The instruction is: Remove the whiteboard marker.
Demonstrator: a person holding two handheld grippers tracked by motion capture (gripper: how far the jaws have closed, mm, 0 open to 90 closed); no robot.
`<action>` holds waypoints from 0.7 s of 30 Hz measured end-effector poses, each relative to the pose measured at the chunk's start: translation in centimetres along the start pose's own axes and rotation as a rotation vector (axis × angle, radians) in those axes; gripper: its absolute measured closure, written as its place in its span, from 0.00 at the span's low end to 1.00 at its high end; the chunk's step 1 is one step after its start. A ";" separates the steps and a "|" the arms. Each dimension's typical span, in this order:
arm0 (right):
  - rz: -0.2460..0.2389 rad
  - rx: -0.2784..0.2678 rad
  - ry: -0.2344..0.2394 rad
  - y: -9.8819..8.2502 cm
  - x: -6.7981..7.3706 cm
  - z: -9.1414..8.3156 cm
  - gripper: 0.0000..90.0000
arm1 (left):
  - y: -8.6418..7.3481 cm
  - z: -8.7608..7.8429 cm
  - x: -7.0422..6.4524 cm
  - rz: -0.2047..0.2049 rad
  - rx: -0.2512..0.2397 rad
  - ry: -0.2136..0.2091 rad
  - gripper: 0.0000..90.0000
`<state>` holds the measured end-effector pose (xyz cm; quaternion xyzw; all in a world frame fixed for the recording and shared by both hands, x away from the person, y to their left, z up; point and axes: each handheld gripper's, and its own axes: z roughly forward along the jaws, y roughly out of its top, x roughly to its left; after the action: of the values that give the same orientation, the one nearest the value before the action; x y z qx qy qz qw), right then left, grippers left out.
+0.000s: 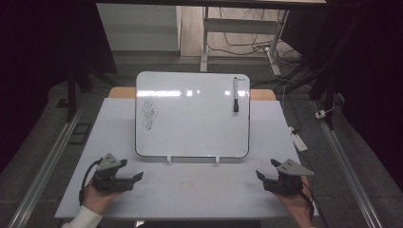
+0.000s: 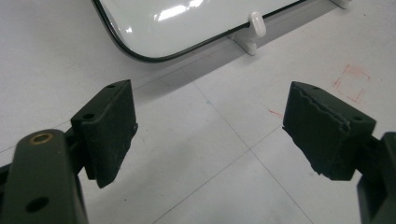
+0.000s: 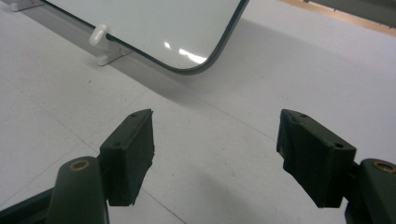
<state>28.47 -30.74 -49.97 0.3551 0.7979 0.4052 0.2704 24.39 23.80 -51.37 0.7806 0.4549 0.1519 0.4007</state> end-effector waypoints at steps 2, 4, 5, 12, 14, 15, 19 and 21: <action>-0.006 -0.001 -0.001 0.0 0.1 0.0 0.30 | 0.0 0.0 0.0 -0.002 0.000 -0.001 0.21; -0.004 0.000 0.001 0.0 0.1 0.0 0.30 | 0.0 0.0 0.0 -0.002 0.000 -0.003 0.21; 0.003 0.004 0.002 0.0 0.0 0.0 0.31 | 0.0 0.0 0.0 -0.003 -0.001 -0.004 0.21; 0.014 0.002 0.002 0.1 0.0 0.0 0.33 | 0.0 0.2 0.0 -0.004 0.003 -0.008 0.21; 0.022 -0.011 0.007 0.6 0.1 -0.1 0.33 | 0.1 0.2 0.1 -0.006 0.005 -0.006 0.21; 0.023 -0.017 0.010 1.0 0.1 -0.2 0.33 | 0.1 0.3 0.2 -0.007 0.006 -0.008 0.21; 0.022 -0.052 0.007 3.3 0.4 -0.5 0.34 | 0.2 0.4 0.3 -0.015 0.011 -0.010 0.21; 0.014 -0.068 -0.010 4.9 0.5 -0.5 0.35 | 0.2 0.4 0.3 -0.016 0.014 -0.010 0.21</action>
<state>29.53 -28.53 -45.63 0.3531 0.7799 0.4321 0.2835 24.95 23.78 -51.51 0.7807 0.4601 0.1416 0.3986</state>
